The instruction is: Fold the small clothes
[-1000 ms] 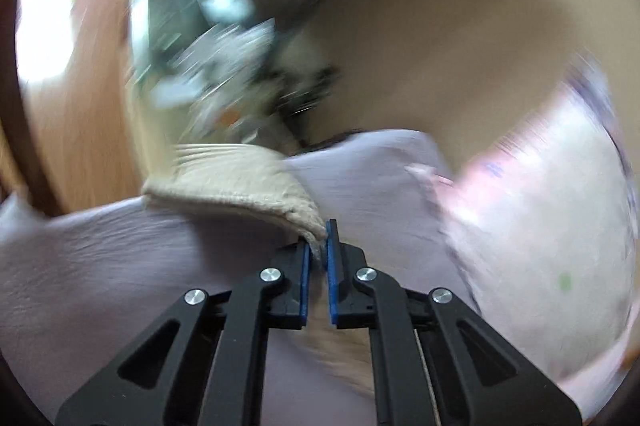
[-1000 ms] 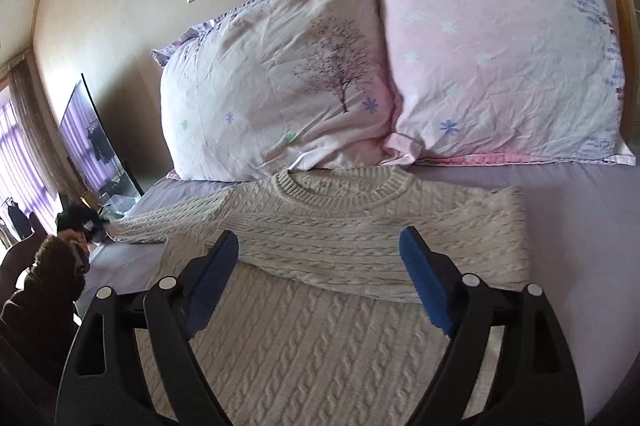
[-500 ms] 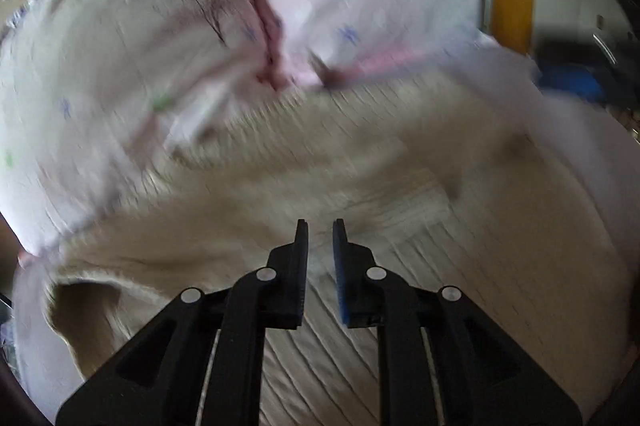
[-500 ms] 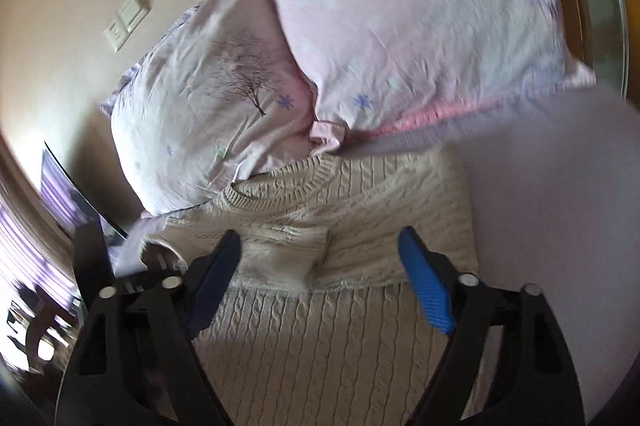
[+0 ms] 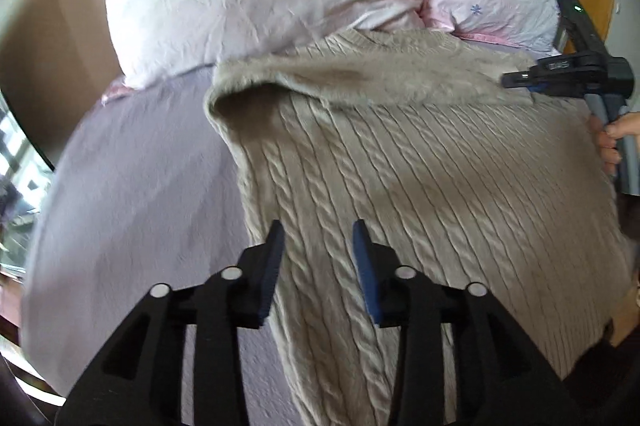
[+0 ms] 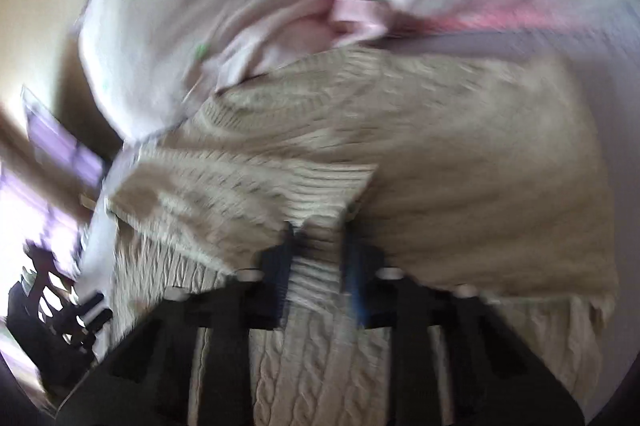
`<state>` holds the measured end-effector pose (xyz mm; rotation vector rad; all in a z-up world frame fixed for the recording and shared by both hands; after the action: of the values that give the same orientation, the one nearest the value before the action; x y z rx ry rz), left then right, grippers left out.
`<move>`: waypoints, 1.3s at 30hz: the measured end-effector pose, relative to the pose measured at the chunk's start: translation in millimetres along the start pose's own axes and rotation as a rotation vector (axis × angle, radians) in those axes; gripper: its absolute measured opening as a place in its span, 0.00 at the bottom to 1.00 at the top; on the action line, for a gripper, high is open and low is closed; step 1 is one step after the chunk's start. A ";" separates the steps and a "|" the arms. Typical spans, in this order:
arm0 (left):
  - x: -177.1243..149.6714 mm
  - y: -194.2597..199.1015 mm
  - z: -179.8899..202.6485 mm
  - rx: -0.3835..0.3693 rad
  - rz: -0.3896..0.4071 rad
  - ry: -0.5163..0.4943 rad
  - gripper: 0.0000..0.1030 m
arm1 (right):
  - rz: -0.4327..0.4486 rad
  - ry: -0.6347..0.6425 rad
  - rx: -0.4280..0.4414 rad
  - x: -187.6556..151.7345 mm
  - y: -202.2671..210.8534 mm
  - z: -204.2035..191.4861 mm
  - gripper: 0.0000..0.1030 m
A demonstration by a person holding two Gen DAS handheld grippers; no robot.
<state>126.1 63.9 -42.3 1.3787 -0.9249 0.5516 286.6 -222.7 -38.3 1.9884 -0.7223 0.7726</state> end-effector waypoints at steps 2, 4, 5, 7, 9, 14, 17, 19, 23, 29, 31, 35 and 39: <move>-8.6 -2.0 1.3 -0.017 -0.021 0.011 0.38 | 0.014 0.049 0.006 0.2 0.4 -9.5 0.07; -12.9 -12.4 4.2 -0.029 -0.031 0.032 0.41 | 0.082 0.091 -0.060 15.9 11.1 -3.8 0.07; -13.5 -12.3 4.5 -0.030 -0.030 0.035 0.41 | 0.141 0.060 -0.088 31.0 23.4 6.3 0.07; -12.9 -15.5 4.2 -0.032 -0.029 0.043 0.41 | 0.239 0.004 -0.188 54.2 44.2 35.3 0.07; -14.2 -14.8 4.6 -0.034 -0.025 0.043 0.42 | 0.258 -0.027 -0.305 61.6 54.2 70.2 0.08; -15.3 -15.5 4.8 -0.032 -0.028 0.042 0.44 | 0.287 -0.099 -0.341 60.7 72.7 94.0 0.35; -14.5 -17.6 5.0 -0.026 -0.031 0.037 0.45 | 0.282 -0.072 -0.249 59.6 67.3 78.5 0.39; -14.4 -17.6 4.7 -0.022 -0.028 0.042 0.45 | 0.182 -0.076 -0.220 45.7 45.4 77.5 0.39; -13.7 -12.1 0.1 -0.044 -0.014 0.099 0.46 | 0.088 -0.112 -0.189 26.4 31.3 86.1 0.40; -18.8 18.9 -33.7 -0.092 0.019 0.245 0.58 | 0.147 -0.153 -0.058 -6.4 113.4 79.6 0.61; -27.3 24.8 -38.6 -0.140 -0.004 0.298 0.58 | 0.130 -0.164 -0.048 -29.6 127.2 80.3 0.61; -43.8 37.6 -30.7 -0.242 -0.037 0.355 0.57 | 0.068 -0.260 -0.035 -86.3 155.0 93.9 0.59; -57.1 52.8 -16.7 -0.274 -0.041 0.350 0.54 | 0.061 -0.296 0.049 -114.4 172.7 83.3 0.45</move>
<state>56.0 98.4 -57.2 1.0117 -0.6588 0.5886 108.0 -352.3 -72.4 2.1591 -0.9467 0.5394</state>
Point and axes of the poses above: each gripper's, at about its wrist camera, not at the fingertips, and y roughly against the way its jaws point, z to its right, x to its top, the point moved 10 cm from there along -y, roughly the way its jaws point, and after that the axes turned 15 degrees about z, right-handed, at the moved point
